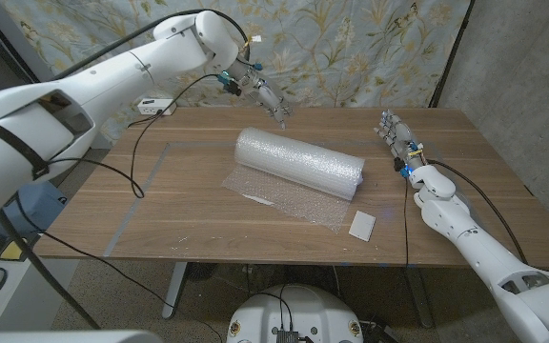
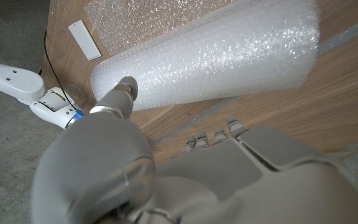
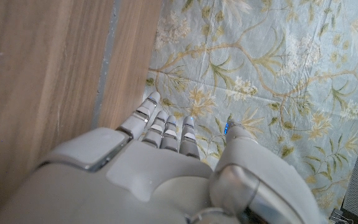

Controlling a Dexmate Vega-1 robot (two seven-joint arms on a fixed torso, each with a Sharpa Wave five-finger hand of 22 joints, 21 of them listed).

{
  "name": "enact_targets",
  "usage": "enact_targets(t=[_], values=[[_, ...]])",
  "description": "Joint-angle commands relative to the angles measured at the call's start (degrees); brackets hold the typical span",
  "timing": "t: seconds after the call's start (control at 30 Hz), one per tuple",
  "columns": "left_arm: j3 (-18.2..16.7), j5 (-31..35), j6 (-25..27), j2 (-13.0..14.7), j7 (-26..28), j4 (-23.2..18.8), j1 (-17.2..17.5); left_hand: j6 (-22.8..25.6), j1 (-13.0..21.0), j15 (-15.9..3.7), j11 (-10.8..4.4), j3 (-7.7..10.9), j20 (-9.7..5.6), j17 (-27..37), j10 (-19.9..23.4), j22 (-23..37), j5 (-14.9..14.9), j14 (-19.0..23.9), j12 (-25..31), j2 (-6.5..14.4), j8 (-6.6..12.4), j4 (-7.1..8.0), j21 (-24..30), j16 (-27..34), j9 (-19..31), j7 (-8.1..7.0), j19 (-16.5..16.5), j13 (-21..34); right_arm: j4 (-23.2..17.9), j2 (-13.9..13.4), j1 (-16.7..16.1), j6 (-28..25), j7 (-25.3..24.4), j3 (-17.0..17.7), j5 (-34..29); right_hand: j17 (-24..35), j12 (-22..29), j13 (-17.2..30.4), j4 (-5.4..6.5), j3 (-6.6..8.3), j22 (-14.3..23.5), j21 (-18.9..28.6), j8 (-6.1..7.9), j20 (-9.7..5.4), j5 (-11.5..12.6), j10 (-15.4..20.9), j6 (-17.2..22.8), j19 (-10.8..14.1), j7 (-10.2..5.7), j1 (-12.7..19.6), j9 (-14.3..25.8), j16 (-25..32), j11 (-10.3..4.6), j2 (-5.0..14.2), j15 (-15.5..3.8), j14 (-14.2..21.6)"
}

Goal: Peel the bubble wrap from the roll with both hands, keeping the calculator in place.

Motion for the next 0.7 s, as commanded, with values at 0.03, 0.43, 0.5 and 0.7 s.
enact_targets(t=[0.03,0.43,0.5,0.7], values=[[1.0,2.8,-4.8,-0.9,1.9,1.1,-0.2,-5.8,1.2,0.86,0.26,-0.38,-0.05,0.1,-4.0,0.2,-0.4,-3.1,0.4,-0.1,0.46,-0.2,0.2,0.0,0.1,-0.59,-0.9,0.3,-1.1,-0.1,-1.3,-0.1,-0.3,0.7,0.6,0.3,0.0,0.1,-0.22,-0.14,0.1,-0.1,-0.22,0.11,-0.3,-0.8,-0.7,-0.6,0.18,-0.5,0.1,-0.1,0.29,-0.14,0.25,-0.4],[2.5,5.5,-9.5,-3.4,3.9,4.0,0.4,-6.2,2.1,1.0,0.15,-1.51,-0.34,0.0,-6.2,0.0,-1.2,-5.8,0.3,-1.3,0.81,-0.01,-0.7,-0.1,0.2,-1.53,-5.5,0.4,-1.1,0.1,-2.2,0.1,0.0,1.5,1.4,0.3,0.1,0.1,-0.25,-0.27,0.1,-0.1,-0.1,0.27,-0.3,-1.2,-1.1,-0.9,0.43,-0.9,0.1,-0.1,0.42,-0.27,0.42,-0.6],[2.3,5.6,-9.8,-3.6,4.9,4.3,1.0,-6.7,2.1,1.08,0.3,-1.73,-0.45,0.0,-6.7,-0.1,-1.2,-6.4,0.2,-1.4,0.67,0.08,-0.7,-0.2,0.2,-1.64,-6.1,0.4,-1.1,0.1,-2.3,0.1,0.1,1.6,1.5,0.3,0.1,0.1,-0.27,-0.27,0.1,0.0,-0.09,0.28,-0.3,-1.3,-1.1,-0.9,0.41,-0.9,0.1,-0.1,0.44,-0.28,0.44,-0.6],[2.8,7.1,-11.0,-4.3,6.7,5.0,1.6,-9.3,1.1,1.44,1.26,-3.12,-0.51,-0.1,-10.1,-0.1,-1.2,-9.6,-0.3,-2.1,0.12,0.89,-0.3,-0.2,0.1,-2.83,-8.1,0.0,-1.1,0.0,-2.7,0.1,0.0,2.0,1.7,0.3,0.1,0.1,-0.33,-0.29,0.1,0.0,-0.02,0.3,-0.2,-1.5,-1.3,-1.1,0.43,-1.0,0.1,-0.1,0.4,-0.27,0.52,-0.8]])
